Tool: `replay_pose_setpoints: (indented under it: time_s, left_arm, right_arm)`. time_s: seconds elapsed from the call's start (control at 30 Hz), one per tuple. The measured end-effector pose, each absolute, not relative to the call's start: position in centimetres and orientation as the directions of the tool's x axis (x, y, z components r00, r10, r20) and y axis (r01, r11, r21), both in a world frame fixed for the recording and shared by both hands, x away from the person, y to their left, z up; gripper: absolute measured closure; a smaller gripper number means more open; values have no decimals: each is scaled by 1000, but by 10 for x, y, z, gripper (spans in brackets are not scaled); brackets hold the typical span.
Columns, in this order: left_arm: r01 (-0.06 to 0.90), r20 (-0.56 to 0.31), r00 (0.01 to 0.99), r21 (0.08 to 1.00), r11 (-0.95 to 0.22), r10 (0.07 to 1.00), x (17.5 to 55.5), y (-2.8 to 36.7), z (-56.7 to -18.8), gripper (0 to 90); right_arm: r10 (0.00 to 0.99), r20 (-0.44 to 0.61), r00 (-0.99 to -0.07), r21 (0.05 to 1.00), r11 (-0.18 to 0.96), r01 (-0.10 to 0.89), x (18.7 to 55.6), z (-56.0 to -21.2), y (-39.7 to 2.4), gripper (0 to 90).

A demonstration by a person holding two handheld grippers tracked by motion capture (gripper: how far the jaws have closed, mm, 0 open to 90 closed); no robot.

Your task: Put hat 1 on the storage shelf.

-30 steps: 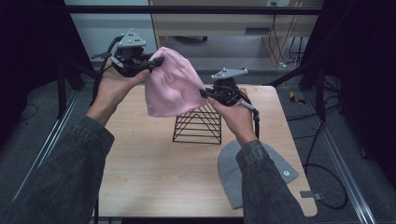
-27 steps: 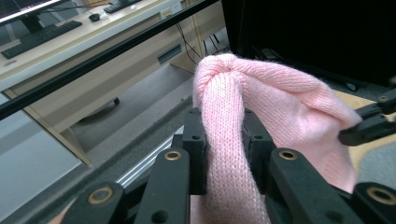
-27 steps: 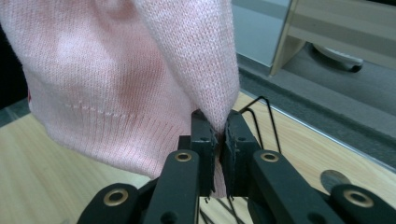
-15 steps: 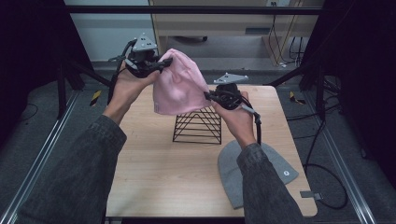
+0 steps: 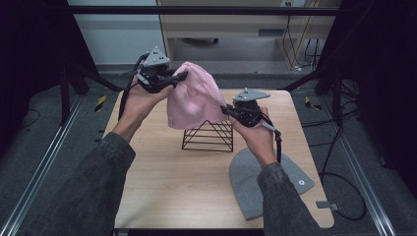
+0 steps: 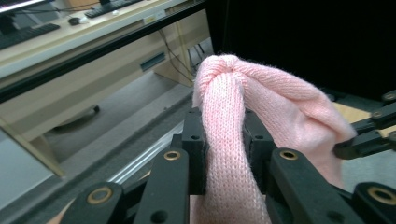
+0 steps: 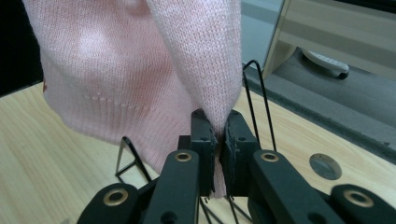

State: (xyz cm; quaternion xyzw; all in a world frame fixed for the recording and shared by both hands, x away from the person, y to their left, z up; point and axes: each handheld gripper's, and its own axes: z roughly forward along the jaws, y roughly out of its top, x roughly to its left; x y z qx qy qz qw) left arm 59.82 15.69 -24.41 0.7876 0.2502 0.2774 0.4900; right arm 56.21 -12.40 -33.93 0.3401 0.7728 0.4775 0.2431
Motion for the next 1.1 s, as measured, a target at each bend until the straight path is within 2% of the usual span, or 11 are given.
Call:
replay_pose_setpoints:
  time_s: [0.1, 0.37, 1.1]
  left_arm:
    - [138, 168, 733, 912, -387, 659, 593, 153, -243, 750]
    - [120, 187, 762, 900, -419, 620, 578, 139, -242, 749]
    - [97, 244, 782, 862, -498, 573, 592, 124, -275, 738]
  right_arm:
    - [756, -46, -653, 902, 312, 299, 560, -341, -126, 843]
    - [749, -34, -662, 898, 313, 308, 550, -346, -135, 845]
    - [757, -62, -650, 855, 377, 357, 548, -377, -145, 852]
